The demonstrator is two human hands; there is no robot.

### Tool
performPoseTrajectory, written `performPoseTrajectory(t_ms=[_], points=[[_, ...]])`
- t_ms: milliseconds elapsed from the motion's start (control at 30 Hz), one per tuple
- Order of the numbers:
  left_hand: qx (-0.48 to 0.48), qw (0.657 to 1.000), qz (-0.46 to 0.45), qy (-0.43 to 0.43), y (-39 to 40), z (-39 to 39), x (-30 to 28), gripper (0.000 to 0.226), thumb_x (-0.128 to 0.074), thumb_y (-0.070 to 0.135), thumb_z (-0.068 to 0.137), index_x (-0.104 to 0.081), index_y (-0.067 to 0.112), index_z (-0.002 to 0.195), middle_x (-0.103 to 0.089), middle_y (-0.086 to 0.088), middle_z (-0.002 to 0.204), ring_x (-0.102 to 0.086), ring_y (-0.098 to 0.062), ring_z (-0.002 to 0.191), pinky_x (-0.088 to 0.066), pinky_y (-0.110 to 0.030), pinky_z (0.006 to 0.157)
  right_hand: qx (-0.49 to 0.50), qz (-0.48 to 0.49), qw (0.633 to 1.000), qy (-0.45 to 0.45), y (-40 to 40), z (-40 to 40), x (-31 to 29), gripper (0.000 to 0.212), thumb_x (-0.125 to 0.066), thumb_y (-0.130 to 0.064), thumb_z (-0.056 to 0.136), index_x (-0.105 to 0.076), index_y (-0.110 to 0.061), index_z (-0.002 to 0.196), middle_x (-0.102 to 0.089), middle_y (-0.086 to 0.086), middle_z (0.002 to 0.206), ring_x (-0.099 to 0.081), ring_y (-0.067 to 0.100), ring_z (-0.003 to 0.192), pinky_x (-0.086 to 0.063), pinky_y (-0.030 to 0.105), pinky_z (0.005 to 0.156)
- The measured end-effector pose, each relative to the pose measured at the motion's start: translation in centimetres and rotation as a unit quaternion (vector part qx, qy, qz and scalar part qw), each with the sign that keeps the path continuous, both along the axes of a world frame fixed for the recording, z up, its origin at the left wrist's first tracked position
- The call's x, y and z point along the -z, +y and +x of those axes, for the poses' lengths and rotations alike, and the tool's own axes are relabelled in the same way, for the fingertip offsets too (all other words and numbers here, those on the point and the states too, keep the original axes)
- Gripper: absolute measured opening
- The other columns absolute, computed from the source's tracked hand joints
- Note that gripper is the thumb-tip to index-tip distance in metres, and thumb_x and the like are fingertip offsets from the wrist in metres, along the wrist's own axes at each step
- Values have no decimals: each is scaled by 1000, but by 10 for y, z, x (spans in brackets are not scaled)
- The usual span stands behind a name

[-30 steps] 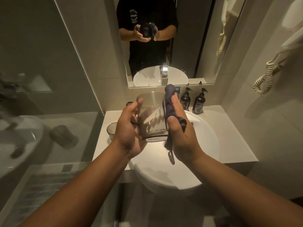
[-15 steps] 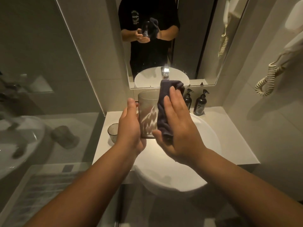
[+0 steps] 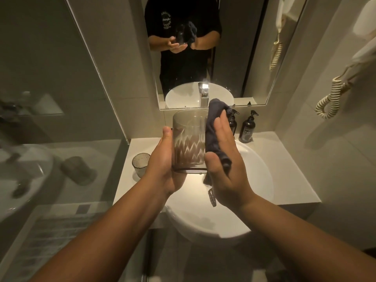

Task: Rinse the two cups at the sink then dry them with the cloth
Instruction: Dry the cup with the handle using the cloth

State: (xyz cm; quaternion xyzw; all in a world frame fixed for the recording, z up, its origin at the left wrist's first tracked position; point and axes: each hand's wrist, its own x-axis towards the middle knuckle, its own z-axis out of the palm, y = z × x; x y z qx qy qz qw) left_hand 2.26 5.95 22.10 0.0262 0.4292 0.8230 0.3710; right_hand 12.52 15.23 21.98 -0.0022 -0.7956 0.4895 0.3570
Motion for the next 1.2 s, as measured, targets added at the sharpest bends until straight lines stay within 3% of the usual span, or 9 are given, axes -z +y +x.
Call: performPoseTrajectory(t_ms=[100,200,267,333,433,600,833,1000,1200], points=[[8,1000,-2,-30,0,1,-3,60,-30,52,107,-59,8,136,-68,-20,129,-68,-33,116,-56,-46,98,-13,-75,997,3,-3,-3,-1,60,-36,-43,91,-18,-35,148,-13,-2,161,-13,12,147,-23,53,116],[4,999,-39,-11,-2,1,-10,56,-34,49,108,-60,9,135,-68,-19,129,-68,-34,117,-53,-47,102,-6,-80,997,0,-3,-6,2,67,-36,-42,91,-18,-21,151,-15,-1,160,-16,14,147,-25,53,115],[-35,992,-106,66,-1,0,-15,46,-39,47,107,-61,12,129,-73,-12,118,-73,-27,105,-61,-42,86,9,-62,998,-9,1,-6,3,69,-37,-43,92,-16,-16,152,-15,0,160,-16,13,147,-25,51,116],[-117,949,-213,200,0,-2,-18,26,-44,38,107,-60,21,117,-71,-5,108,-72,-22,94,-61,-32,65,21,-17,1000,-9,5,-5,-1,68,-38,-40,92,-16,-16,151,-15,1,160,-15,13,147,-24,50,116],[-186,884,-272,332,-3,-5,-24,29,-41,39,106,-65,24,99,-70,-6,98,-69,-27,91,-62,-40,69,24,65,997,14,7,-4,-11,65,-41,-36,92,-16,-15,149,-15,9,159,-16,21,147,-29,53,113],[39,958,-139,247,-10,10,-39,81,-25,79,81,-57,30,138,-69,-1,130,-68,-21,117,-58,-47,92,61,256,964,44,13,-4,-21,66,-48,-36,93,-30,4,143,-25,26,152,-19,37,144,-27,54,114],[45,986,27,157,-5,16,-33,76,-28,73,94,-56,18,140,-60,-15,142,-58,-33,131,-45,-48,104,56,384,919,70,8,0,-31,70,-58,-40,90,-38,7,138,-29,31,148,-19,44,142,-24,53,116],[71,985,43,149,-8,12,-25,77,-29,73,92,-58,19,139,-59,-14,143,-57,-31,132,-44,-47,105,39,304,950,67,3,1,-25,63,-54,-32,91,-37,6,139,-26,30,150,-17,41,144,-24,51,116],[88,987,80,103,-12,14,-17,86,-31,75,92,-44,12,149,-52,-19,149,-52,-35,136,-45,-50,107,-22,77,996,31,-4,4,-14,60,-41,-28,91,-25,-11,147,-16,11,158,-14,23,148,-23,51,117]])
